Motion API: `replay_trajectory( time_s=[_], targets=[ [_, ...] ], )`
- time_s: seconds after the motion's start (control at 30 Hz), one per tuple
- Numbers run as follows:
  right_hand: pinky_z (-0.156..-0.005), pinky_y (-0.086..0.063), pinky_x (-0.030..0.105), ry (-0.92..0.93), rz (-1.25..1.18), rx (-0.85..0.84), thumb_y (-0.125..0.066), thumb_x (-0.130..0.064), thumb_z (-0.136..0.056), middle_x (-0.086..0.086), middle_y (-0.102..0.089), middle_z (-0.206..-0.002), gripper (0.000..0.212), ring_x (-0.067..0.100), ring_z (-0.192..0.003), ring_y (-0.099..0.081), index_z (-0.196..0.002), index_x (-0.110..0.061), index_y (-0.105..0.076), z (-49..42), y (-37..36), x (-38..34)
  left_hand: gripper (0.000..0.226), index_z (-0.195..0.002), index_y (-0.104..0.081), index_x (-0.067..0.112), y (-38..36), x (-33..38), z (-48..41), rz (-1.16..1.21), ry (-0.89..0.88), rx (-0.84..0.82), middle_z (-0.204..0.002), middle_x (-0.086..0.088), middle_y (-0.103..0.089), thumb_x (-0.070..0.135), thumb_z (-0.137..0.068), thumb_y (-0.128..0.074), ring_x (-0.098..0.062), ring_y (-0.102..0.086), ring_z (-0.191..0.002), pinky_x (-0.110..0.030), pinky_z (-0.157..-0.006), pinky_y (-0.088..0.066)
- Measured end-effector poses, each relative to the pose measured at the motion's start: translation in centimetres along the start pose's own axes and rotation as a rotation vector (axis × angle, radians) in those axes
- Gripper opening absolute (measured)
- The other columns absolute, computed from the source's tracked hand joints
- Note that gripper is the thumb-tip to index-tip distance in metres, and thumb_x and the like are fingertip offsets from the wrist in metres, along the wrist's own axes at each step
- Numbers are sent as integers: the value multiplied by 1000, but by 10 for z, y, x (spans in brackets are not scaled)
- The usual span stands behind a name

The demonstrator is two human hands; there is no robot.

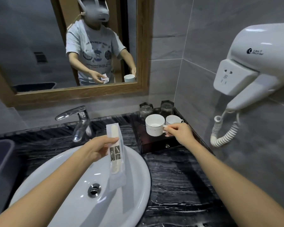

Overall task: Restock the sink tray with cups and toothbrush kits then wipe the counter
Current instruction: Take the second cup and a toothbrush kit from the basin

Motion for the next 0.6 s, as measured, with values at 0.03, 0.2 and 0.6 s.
replay_trajectory(
  time_s=[0.03, 0.2, 0.6],
  targets=[
    [-63, -56, 14, -11, 10, -1, -65, -6, -84, 0, -68, -76, 14, 2, -58, -67, -93, 0, -73, -4, -4, 8, 8, -84, -64, 8, 2, -1, -4, 6, 8, -5, -64, -4, -73, 1, -80, -63, -14, -68, -55, -25, -64, -52],
    [-61, -55, 11, -52, 23, -23, -65, -7, -84, 3, -69, -86, 20, -1, -57, -67, -101, 2, -71, -23, -22, 38, 9, -83, -63, 8, 11, -3, -21, 36, 41, -19, -66, -6, -74, -1, -81, -61, -15, -70, -55, -21, -51, -57],
    [-66, -57, 15, -97, 19, -111, -60, -2, -87, 12, -67, -90, 23, 19, -78, -66, -106, 8, -66, -58, -38, 65, 12, -86, -66, 9, 24, -11, -48, 70, 100, 10, -68, -5, -75, 2, -76, -67, -13, -70, -56, -19, -48, -56]
  ],
)
Point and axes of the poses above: each hand's wrist, its own z-axis away from the middle knuckle, its own y-axis out of the back of the hand, x = y × z, the point moved 5 cm from there along -z, towards the middle knuckle
